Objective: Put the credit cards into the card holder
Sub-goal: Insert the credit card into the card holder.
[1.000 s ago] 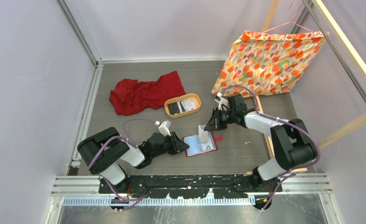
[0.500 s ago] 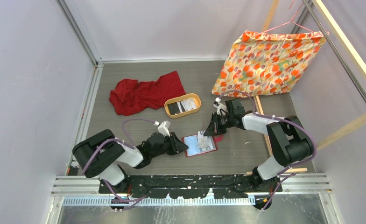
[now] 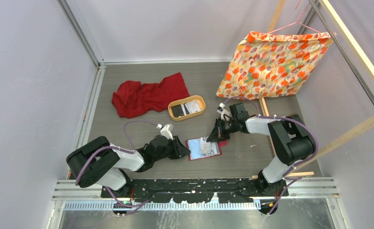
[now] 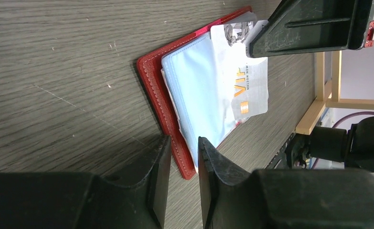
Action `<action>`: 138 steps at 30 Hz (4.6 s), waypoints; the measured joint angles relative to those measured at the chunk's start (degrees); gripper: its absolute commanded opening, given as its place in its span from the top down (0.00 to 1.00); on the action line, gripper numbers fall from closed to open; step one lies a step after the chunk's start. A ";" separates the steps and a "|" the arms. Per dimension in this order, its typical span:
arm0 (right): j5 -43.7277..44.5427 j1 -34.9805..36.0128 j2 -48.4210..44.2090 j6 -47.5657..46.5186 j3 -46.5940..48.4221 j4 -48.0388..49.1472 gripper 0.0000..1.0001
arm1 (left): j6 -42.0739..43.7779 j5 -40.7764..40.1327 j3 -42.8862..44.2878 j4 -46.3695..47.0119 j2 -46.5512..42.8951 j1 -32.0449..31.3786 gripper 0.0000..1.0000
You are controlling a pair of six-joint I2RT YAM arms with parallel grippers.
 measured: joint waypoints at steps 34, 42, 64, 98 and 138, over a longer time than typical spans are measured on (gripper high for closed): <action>-5.20 3.23 5.14 -4.33 3.74 -1.70 0.89 | 0.61 0.59 1.05 -3.45 -1.18 0.00 0.70; -5.75 4.20 7.72 -4.61 5.81 -3.02 0.86 | 0.59 0.42 1.14 -5.22 -2.23 0.00 0.70; -3.63 5.53 6.49 -10.71 10.01 -12.94 0.56 | 0.59 0.37 1.14 -9.55 -7.45 0.00 0.70; 4.42 12.00 6.25 -19.02 16.70 -26.40 0.54 | 0.72 -0.07 1.14 -13.42 -10.60 0.00 0.69; 5.68 15.82 7.43 -41.53 27.67 -44.35 0.78 | 2.27 -1.07 -0.74 -16.11 -22.10 0.00 0.41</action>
